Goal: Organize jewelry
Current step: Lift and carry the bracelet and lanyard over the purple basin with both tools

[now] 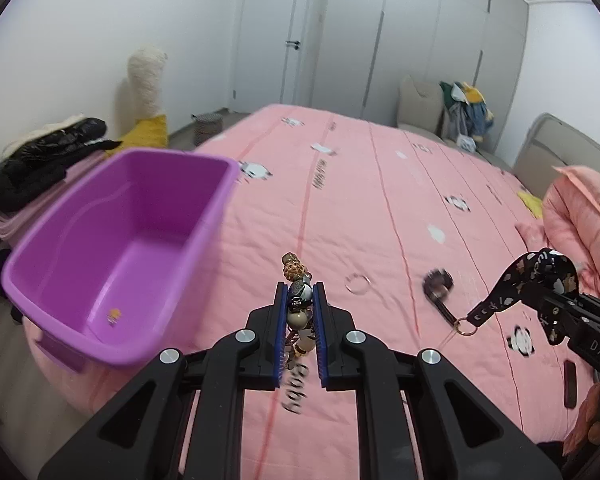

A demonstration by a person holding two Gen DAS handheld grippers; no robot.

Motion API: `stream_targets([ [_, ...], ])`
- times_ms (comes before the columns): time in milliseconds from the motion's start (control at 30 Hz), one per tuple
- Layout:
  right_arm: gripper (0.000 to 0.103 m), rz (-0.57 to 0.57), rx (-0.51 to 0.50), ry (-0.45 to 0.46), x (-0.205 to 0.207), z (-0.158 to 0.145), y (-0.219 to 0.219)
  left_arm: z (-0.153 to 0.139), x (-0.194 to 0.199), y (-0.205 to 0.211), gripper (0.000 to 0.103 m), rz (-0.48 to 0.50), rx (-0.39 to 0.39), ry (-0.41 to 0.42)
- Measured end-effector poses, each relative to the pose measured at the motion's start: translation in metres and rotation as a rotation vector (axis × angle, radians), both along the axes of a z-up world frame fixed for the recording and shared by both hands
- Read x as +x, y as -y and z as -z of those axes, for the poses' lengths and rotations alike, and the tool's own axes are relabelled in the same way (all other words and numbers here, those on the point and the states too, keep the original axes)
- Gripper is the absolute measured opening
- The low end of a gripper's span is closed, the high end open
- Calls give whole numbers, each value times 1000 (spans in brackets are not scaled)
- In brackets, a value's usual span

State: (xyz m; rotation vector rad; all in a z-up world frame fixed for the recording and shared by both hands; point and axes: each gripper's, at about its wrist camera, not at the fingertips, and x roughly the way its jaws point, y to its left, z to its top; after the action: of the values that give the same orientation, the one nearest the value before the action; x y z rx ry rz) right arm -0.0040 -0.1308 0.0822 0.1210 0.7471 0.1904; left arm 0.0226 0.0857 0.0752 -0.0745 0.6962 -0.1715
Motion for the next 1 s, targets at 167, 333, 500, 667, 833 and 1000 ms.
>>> stream_targets([
  [167,19,-107,22,31,32,-21,-50,-26,14,-45,12,-82,9,30],
  [333,19,-207,58,63,66,-43,-100,-49,32,-94,12,-169,19,53],
  [500,19,-297,74,127,95,-79,-146,-70,46,-133,12,-229,24,72],
  [667,19,-368,97,189,116,-116,-180,-84,59,-166,12,-280,30,76],
  [833,19,-428,103,258,131,-152,-212,-88,64,-188,12,-314,22,68],
  [1000,19,-464,107,272,147,-167,-237,-84,68,-199,12,-340,19,57],
])
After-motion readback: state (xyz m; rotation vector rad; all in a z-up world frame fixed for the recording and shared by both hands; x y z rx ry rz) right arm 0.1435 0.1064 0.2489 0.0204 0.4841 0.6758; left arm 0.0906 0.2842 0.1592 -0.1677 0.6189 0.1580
